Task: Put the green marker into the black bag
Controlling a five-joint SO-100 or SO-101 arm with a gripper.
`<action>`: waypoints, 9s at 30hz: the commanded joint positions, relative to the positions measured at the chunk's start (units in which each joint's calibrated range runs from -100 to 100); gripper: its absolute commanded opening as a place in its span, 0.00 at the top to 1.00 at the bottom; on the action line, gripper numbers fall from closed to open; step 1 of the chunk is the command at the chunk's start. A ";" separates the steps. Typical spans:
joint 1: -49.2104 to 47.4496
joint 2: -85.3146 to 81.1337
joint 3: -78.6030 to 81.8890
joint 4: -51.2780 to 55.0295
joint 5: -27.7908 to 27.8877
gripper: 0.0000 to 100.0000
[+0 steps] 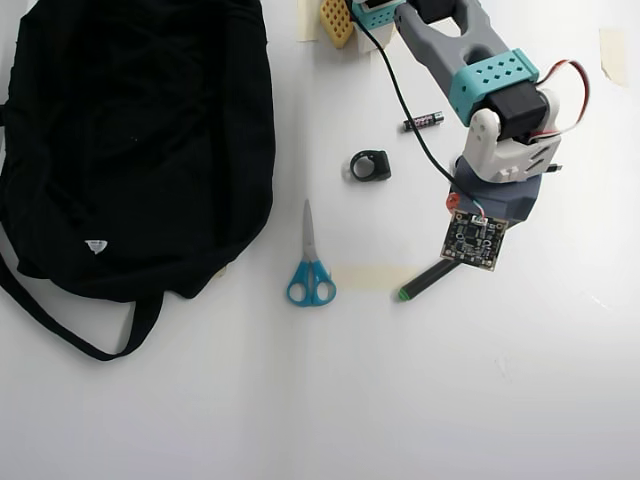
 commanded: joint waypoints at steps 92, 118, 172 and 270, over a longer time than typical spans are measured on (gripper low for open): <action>-0.48 11.23 -8.74 -2.12 0.18 0.98; -0.78 11.23 -11.34 1.07 3.22 0.97; -4.22 16.04 -21.59 4.69 -3.49 0.61; -1.90 26.17 -22.93 -3.76 -2.55 0.62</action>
